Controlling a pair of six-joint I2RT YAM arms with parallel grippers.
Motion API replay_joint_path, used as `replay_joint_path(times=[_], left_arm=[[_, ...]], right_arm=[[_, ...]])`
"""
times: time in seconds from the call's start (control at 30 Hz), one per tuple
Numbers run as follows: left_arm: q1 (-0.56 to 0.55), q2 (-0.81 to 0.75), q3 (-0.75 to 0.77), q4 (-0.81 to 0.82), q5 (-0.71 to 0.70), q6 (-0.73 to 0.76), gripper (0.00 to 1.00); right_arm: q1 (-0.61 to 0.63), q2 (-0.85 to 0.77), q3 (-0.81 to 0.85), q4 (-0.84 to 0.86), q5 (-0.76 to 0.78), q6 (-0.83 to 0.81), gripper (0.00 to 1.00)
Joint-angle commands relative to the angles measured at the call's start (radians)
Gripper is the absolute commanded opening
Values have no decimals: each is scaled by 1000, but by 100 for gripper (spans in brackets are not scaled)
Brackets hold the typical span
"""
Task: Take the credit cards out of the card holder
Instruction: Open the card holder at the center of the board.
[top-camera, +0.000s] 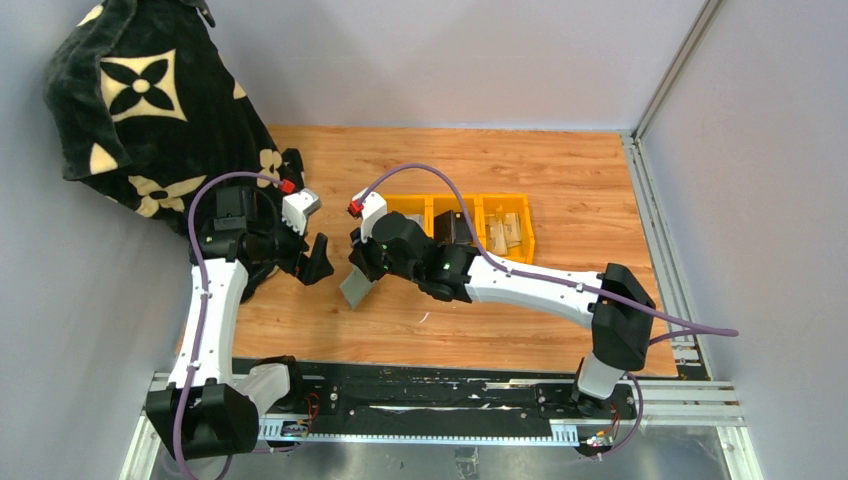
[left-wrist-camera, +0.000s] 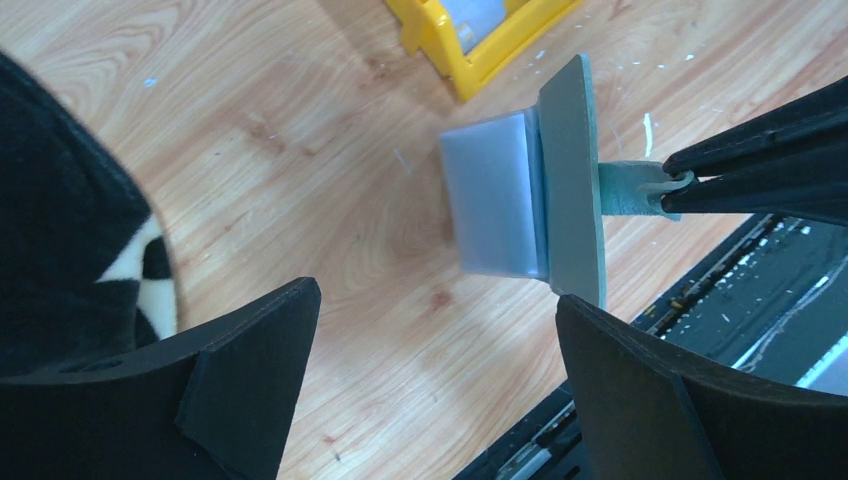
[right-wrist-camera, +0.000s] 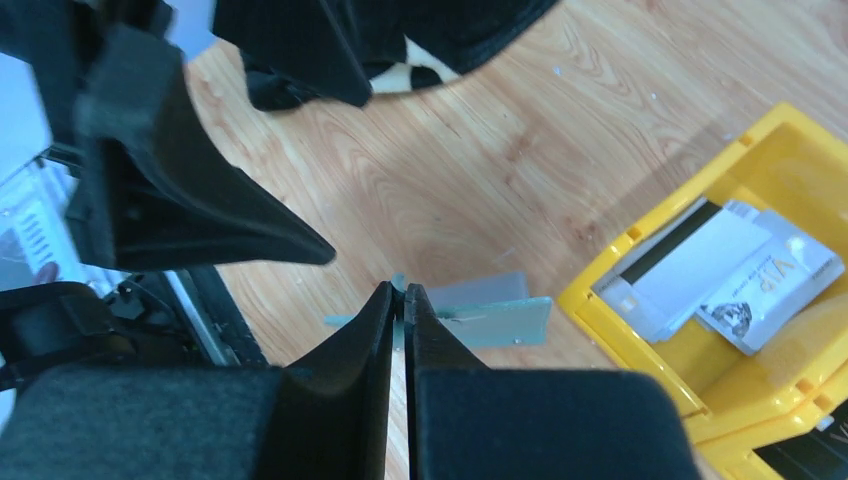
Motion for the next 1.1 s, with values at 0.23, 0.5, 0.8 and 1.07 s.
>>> replay_joint_path(times=[0.23, 0.5, 0.8, 1.07], left_arm=[[6, -61, -6, -11, 296, 69, 99], [6, -155, 17, -11, 511, 268, 94], [-3, -171, 115, -13, 599, 282, 97], [-13, -196, 170, -10, 663, 183, 98]], right_arm=[[-79, -130, 78, 43, -292, -30, 0], [-149, -179, 165, 14, -645, 7, 0], [-167, -111, 352, -106, -905, -1, 0], [-167, -72, 440, -134, -1018, 13, 0]])
